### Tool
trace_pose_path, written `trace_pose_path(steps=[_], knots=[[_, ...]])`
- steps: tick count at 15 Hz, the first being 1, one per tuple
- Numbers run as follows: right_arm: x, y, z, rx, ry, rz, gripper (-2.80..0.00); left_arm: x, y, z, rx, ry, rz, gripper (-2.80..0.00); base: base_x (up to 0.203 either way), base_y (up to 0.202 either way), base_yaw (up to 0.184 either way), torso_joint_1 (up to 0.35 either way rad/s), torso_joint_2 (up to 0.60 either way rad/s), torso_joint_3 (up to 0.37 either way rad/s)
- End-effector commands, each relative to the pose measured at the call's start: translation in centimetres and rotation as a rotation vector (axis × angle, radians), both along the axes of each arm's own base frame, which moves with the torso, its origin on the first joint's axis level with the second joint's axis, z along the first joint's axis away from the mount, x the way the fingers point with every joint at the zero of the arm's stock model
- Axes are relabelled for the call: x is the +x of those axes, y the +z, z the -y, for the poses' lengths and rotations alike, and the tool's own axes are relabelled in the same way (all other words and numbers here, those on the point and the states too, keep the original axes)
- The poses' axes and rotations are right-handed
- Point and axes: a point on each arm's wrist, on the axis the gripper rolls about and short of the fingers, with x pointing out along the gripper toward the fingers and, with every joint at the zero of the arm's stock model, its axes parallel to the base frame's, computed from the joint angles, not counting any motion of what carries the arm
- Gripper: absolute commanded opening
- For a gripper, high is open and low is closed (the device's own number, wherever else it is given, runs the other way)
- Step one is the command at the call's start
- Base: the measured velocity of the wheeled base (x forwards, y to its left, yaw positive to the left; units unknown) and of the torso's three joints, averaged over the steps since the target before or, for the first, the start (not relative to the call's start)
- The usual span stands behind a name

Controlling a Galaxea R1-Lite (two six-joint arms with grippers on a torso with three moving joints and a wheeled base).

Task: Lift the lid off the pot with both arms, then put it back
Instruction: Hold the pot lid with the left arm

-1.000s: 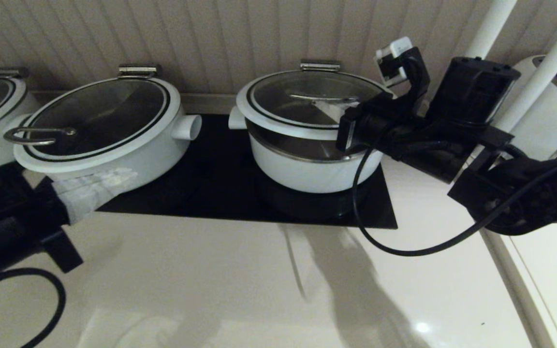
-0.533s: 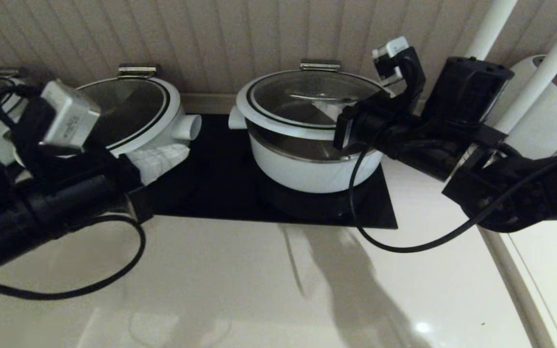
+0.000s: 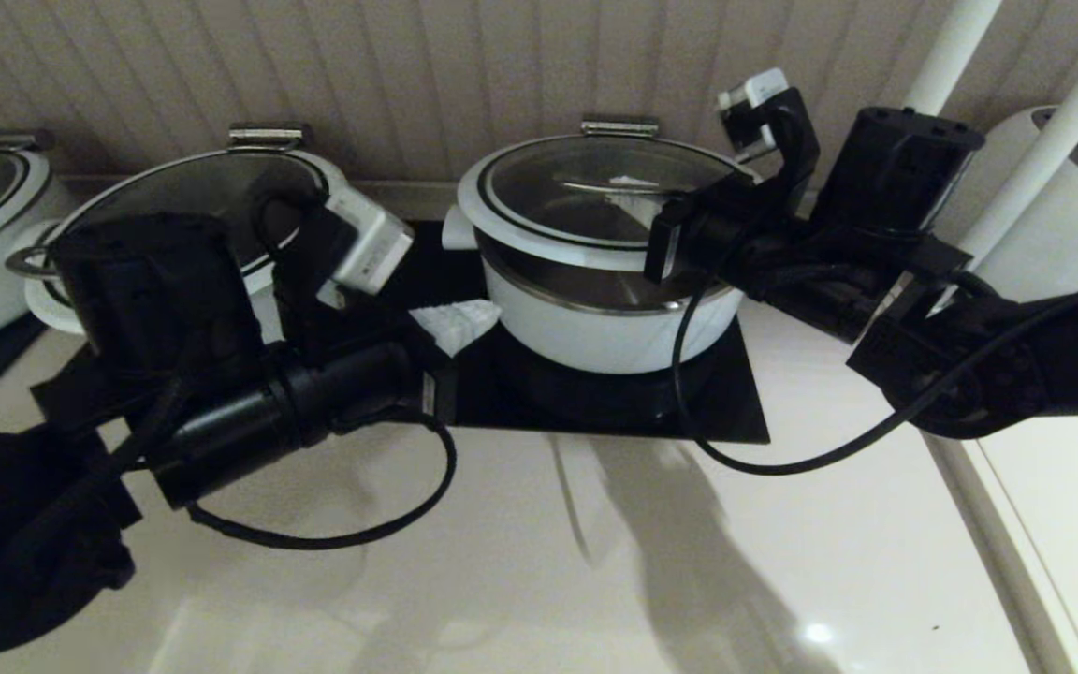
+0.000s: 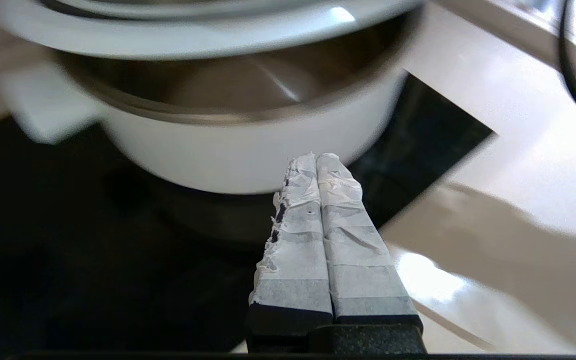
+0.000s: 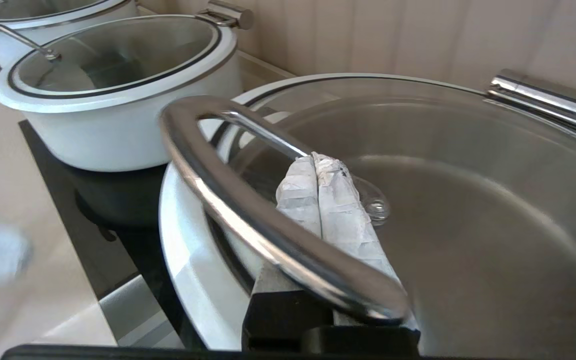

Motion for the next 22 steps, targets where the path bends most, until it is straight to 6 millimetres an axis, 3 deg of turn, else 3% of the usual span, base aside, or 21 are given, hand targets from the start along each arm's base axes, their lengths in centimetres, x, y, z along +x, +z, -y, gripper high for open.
trace_pose_path(steps=[1, 4, 9, 14, 22], knots=[[0.2, -0.1, 0.1, 0.0, -0.005, 0.002, -2.8, -0.2, -1.0, 1.3, 0.023, -0.039, -0.024, -2.8, 0.0, 0.0, 0.0, 0.0, 0.0, 0.0], [0.5, 0.1, 0.0, 0.005, -0.005, 0.01, -2.8, -0.2, -1.8, 2.1, 0.042, -0.049, -0.037, -2.8, 0.0, 0.0, 0.0, 0.0, 0.0, 0.0], [0.4, 0.3, 0.1, 0.008, -0.005, 0.016, -2.8, 2.1, -2.7, 3.6, 0.002, 0.016, 0.061, -2.8, 0.0, 0.0, 0.0, 0.0, 0.0, 0.0], [0.4, 0.4, 0.1, 0.011, -0.006, 0.02, -2.8, 4.1, -2.1, 4.9, -0.015, 0.031, 0.108, -2.8, 0.0, 0.0, 0.0, 0.0, 0.0, 0.0], [0.2, 0.7, 0.2, 0.014, -0.003, 0.026, -2.8, 6.4, -0.7, 4.3, -0.035, 0.087, 0.167, -2.8, 0.0, 0.0, 0.0, 0.0, 0.0, 0.0]])
